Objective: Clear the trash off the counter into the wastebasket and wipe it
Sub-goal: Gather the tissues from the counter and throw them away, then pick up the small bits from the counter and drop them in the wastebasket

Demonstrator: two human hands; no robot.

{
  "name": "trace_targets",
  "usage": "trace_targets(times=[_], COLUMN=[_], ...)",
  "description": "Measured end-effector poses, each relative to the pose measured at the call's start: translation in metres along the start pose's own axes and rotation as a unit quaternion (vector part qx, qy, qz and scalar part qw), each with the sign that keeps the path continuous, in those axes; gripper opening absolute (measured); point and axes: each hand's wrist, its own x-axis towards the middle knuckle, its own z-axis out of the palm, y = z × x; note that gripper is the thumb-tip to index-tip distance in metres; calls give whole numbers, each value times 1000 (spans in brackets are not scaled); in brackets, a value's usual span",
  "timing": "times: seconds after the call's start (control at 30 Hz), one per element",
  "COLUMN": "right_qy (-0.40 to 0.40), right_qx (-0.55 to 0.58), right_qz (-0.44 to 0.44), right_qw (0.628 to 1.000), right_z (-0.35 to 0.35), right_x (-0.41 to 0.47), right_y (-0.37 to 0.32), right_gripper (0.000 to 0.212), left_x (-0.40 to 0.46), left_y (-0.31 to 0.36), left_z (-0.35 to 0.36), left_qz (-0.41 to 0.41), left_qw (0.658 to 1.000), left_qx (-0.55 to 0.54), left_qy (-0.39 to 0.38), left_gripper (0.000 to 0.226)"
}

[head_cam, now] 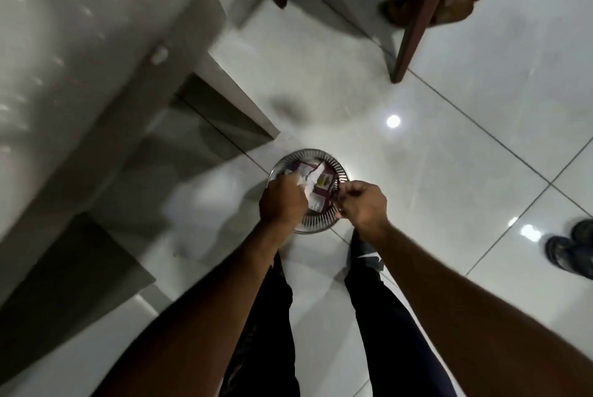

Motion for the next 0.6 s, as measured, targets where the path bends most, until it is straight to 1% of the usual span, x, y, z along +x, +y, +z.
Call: trace_targets(times=[0.1, 0.17, 0.23, 0.3, 0.37, 0.43, 0.47, 0.5, 0.53, 0.6], right_qy=[41, 77, 111, 118, 98, 62, 46, 31, 19, -5], right_qx=[29, 58, 90, 119, 108, 68, 39, 2, -44, -153], right_qz=[-65, -119, -174, -226, -279, -342, -375, -407, -441, -503], right_qw=[997, 988, 974, 960, 949, 935, 925, 913, 896, 850], right_z=[-21, -36, -49, -60, -59, -46, -34, -20, -4, 27], right_x=[-46, -90, -144, -195, -246, -286, -304, -320, -333, -347], right_y=[-36, -73, -116, -158, -200, -234, -250, -265, -278, -302], right_gripper=[15, 14, 9, 8, 9, 7, 12, 16, 18, 10], left_x=[-49, -96, -147, -190, -220, -230, -230, -228, -224, -214], left_y=[30, 52, 68, 75, 61, 29, 9, -13, -34, -64], left_z=[-54, -97, -143, -186, -235, -279, -300, -319, -334, -354], left_qz=[65, 127, 200, 265, 279, 249, 217, 172, 119, 21], left_qw=[995, 980, 950, 917, 890, 875, 876, 884, 897, 927], left_qx=[-55, -110, -153, -178, -190, -178, -154, -125, -97, -54], left_qy=[60, 111, 182, 239, 306, 375, 402, 416, 415, 371], left_gripper=[32, 31, 26, 22, 22, 19, 17, 16, 16, 23])
